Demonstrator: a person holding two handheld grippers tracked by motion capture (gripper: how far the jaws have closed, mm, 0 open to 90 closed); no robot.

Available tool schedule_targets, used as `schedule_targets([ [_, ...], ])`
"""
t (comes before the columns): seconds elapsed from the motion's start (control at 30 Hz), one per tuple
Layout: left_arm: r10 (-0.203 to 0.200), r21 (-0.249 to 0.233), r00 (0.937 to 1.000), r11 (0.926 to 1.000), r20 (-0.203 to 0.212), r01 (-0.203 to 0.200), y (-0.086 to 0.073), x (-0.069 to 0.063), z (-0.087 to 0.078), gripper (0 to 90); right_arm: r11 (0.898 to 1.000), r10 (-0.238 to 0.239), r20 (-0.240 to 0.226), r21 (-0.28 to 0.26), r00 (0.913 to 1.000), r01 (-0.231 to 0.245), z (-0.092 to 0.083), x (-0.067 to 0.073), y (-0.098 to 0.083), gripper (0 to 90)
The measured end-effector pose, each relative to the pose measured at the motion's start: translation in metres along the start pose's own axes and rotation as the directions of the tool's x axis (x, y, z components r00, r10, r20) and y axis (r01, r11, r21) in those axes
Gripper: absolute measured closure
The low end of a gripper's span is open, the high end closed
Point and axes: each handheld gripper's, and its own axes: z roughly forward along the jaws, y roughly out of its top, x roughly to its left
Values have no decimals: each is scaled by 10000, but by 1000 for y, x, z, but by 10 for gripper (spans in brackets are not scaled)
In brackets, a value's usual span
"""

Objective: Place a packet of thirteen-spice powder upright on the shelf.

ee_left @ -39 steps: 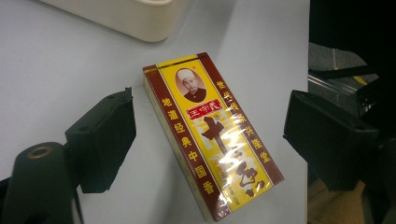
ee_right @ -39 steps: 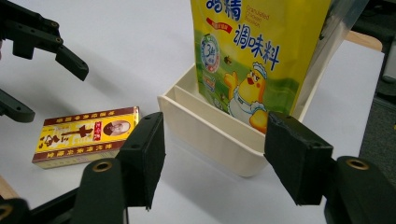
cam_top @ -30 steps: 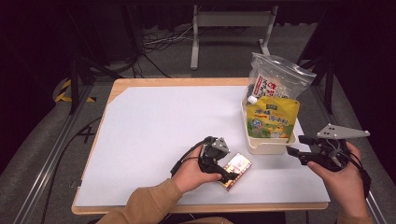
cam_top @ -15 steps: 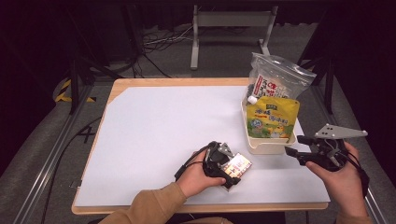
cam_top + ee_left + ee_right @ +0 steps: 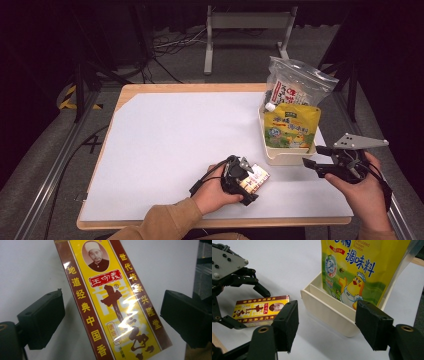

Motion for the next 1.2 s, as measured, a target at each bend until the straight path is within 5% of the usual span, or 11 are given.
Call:
schedule_targets([
  [0.67, 25, 383, 9981, 9993, -615, -1, 0, -7, 1, 111, 10000, 48, -31, 51, 10000, -48, 3, 0, -1, 346],
  [0.9, -173, 175, 9980, 9997, -611, 184, -2, -1, -5, 291, 10000, 14, -87, 97, 10000, -13, 6, 1, -1, 344],
  [1.2, -451, -68, 9980, 9990, -447, 448, -5, 2, -10, 321, 10000, 34, -140, 94, 9999, -33, 6, 0, 0, 357],
])
